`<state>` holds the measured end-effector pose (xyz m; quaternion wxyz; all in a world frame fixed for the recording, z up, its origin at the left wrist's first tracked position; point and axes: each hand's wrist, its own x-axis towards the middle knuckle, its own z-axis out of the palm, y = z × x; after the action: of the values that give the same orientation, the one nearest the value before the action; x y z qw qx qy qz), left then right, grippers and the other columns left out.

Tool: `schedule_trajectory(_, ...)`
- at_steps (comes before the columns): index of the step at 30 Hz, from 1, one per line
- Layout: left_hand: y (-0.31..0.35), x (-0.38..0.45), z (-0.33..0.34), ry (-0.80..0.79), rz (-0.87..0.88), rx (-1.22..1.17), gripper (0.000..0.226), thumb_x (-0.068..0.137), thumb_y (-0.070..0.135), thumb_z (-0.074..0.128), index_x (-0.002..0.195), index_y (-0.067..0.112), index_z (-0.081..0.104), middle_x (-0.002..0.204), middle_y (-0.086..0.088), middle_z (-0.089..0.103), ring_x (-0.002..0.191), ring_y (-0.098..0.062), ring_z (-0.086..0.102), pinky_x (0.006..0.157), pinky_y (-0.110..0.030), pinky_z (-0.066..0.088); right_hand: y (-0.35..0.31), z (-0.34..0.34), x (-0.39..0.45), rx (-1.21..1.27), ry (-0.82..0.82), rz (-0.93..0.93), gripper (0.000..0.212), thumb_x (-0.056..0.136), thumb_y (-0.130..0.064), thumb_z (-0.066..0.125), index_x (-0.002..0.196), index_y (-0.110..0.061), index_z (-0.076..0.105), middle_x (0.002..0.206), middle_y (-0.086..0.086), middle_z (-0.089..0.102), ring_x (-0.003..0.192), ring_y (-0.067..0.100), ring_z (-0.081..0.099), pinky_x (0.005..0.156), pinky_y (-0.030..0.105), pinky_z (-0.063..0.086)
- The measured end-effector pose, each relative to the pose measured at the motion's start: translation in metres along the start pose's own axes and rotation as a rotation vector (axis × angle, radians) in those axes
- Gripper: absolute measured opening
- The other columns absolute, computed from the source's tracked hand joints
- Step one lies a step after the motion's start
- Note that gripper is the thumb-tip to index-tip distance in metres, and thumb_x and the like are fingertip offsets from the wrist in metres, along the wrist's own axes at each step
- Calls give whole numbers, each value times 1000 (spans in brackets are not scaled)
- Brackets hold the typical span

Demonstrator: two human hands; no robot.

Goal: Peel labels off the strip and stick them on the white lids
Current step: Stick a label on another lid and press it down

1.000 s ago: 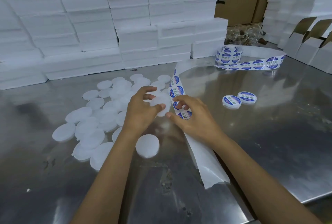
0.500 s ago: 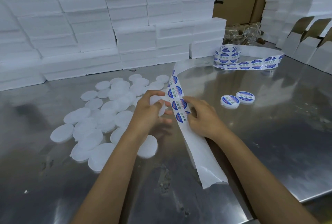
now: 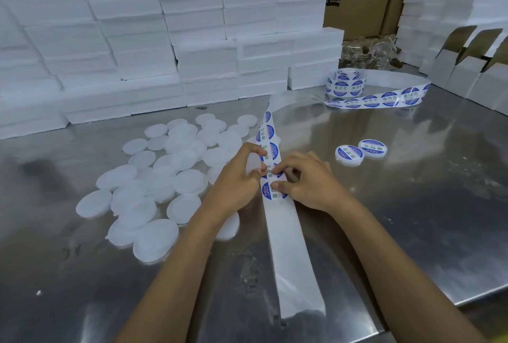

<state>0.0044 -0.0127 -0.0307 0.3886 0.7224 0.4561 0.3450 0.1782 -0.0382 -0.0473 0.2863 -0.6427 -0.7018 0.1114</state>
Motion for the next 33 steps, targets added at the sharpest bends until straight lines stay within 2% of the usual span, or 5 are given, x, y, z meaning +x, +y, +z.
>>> schedule_trajectory(6,0,-1,-4,11,-4,5,32,97,1,43,116,27,51,117,2,67,94,-3,70,77,-27,61,-5,6,-1,17,67,-25,14,82,-38,75,90,-29,67,96,-17,56,94,6,41,83,30,28)
schedule_trajectory(12,-1,1,-7,30,-29,21,28,100,8,40,110,32,51,104,12,68,81,6,68,66,-14,54,-12,7,0,40,135,-92,17,80,-32,77,97,-27,74,99,-8,65,100,16,51,87,33,43)
schedule_trajectory(19,3,2,-11,59,-86,-36,27,101,15,37,102,33,57,93,25,59,75,14,60,55,-7,42,-23,4,-3,146,144,-177,13,82,-17,75,91,-26,78,97,-8,68,100,18,54,87,27,41)
schedule_trajectory(26,3,3,-13,56,-113,29,28,106,29,34,95,34,60,96,26,58,86,13,55,67,-14,42,-32,-11,-6,962,113,39,12,82,3,68,88,-8,71,90,4,72,83,13,64,78,23,50)
schedule_trajectory(33,17,4,-10,98,-142,-167,33,101,51,36,108,25,55,100,-8,72,84,-14,72,76,-29,55,-29,-17,-3,1131,235,173,21,86,1,64,98,-16,64,90,2,74,84,20,66,78,36,51)
